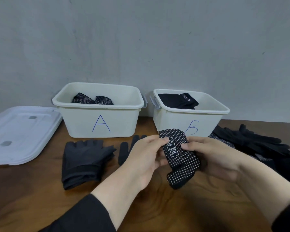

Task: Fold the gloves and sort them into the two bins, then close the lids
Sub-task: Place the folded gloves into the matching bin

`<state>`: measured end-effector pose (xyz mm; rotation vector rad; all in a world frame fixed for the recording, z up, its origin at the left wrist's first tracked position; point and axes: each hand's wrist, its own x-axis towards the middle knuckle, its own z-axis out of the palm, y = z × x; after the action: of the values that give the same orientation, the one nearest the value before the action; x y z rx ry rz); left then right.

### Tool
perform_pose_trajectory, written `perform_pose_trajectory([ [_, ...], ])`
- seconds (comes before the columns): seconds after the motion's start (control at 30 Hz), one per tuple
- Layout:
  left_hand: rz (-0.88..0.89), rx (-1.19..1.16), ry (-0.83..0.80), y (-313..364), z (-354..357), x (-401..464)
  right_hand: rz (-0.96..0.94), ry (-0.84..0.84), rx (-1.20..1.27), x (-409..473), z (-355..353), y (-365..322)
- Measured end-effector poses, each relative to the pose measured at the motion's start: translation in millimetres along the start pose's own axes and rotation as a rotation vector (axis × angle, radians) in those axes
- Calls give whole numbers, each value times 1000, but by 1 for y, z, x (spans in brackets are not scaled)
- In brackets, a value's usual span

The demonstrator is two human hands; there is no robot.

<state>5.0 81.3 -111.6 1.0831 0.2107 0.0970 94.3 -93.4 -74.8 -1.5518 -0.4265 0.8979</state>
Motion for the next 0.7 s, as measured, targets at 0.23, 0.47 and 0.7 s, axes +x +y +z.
perform_pose_trajectory([
  [0.23,28,28,-33,20,-13,3,-23,-9,-18,8,7,-9],
  [0.47,64,168,27,35,-22,3,-49,18,69,11,29,-16],
  [0.7,341,569,351,61,-40,-6,-75,118,1,13,31,-40],
])
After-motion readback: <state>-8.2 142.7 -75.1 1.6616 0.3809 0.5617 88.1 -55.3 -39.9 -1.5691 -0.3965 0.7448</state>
